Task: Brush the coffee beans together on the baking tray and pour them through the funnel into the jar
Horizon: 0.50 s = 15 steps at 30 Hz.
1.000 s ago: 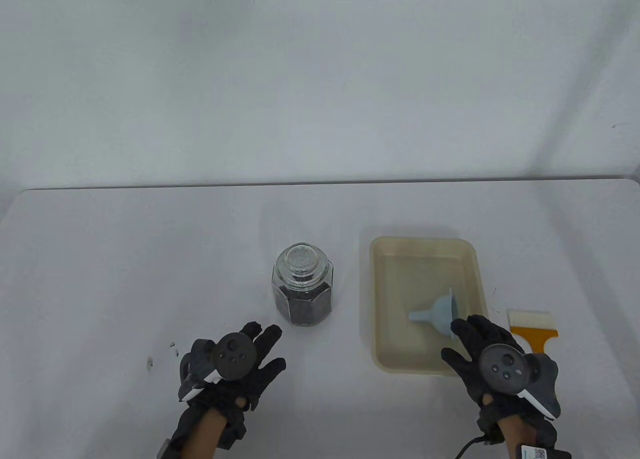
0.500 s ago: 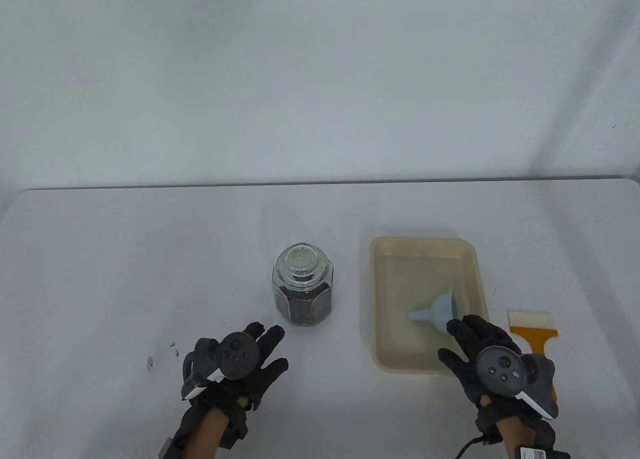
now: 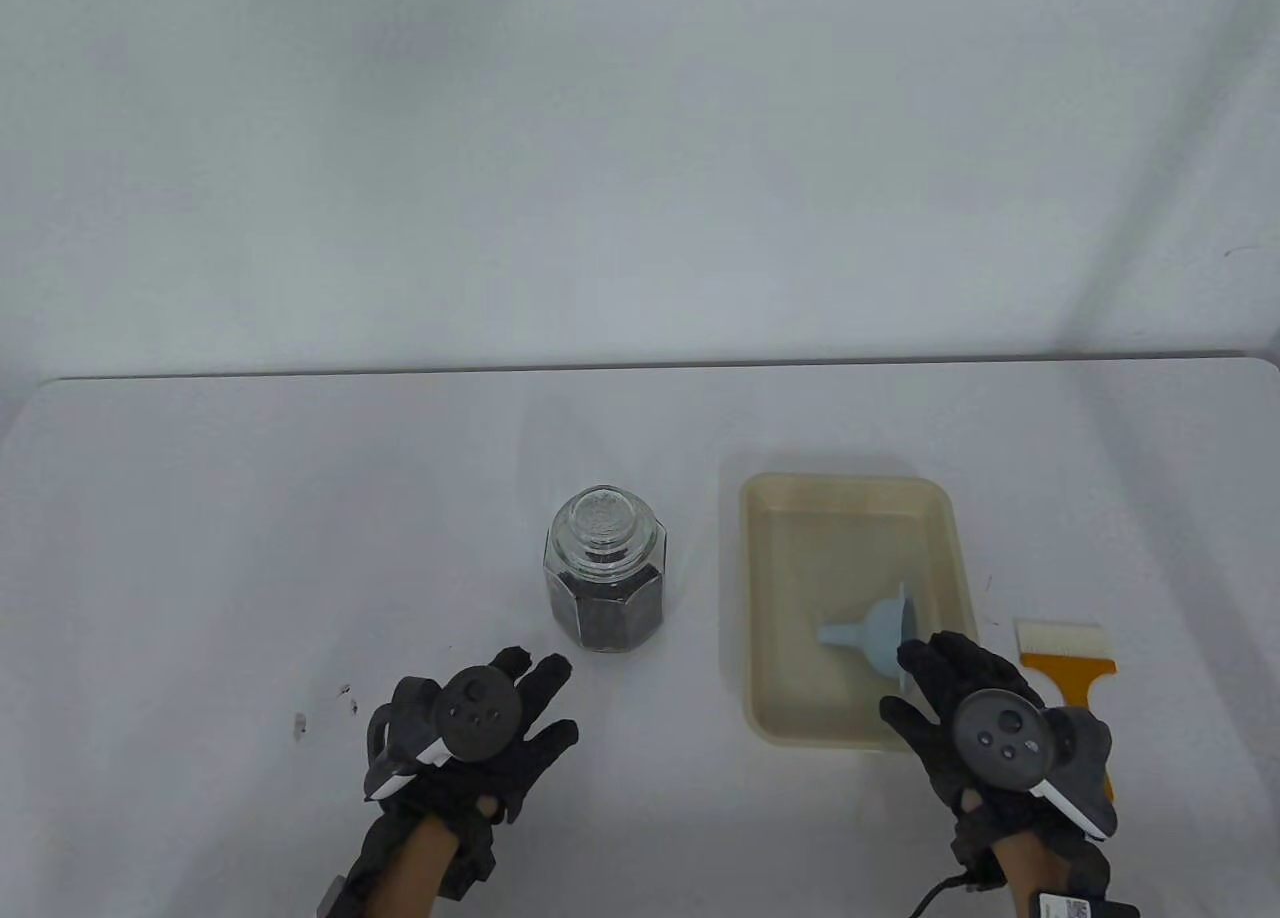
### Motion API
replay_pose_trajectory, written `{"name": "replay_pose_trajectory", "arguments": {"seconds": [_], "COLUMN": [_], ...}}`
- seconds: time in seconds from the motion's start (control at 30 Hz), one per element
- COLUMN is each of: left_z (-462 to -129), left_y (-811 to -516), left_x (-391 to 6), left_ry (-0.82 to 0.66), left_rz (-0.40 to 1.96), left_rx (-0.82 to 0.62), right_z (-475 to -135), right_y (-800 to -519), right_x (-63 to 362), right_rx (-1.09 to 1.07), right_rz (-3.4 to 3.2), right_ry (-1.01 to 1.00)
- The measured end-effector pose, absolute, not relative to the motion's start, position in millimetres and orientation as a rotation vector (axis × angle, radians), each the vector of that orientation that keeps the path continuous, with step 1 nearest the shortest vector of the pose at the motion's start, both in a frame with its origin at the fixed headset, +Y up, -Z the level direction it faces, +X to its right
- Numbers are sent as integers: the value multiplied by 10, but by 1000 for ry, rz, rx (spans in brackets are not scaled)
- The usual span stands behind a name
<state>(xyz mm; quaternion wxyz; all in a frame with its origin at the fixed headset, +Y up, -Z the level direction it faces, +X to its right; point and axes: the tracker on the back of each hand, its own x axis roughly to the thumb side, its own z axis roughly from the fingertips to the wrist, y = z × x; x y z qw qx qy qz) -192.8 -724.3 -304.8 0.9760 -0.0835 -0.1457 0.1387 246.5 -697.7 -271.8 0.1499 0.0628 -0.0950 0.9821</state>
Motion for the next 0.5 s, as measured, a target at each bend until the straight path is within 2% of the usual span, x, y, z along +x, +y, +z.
{"name": "replay_pose_trajectory", "arguments": {"seconds": [0.5], "left_z": [-3038], "left_y": [-7248], "left_x": [-1922], "left_ry": [-293], "left_rz": [274], "left_rx": [-178], "right_z": [-2723], "right_y": [-6985], "right_x": [2474], "right_rx": [172], "right_rz": [2824], "right_ry": [-284]}}
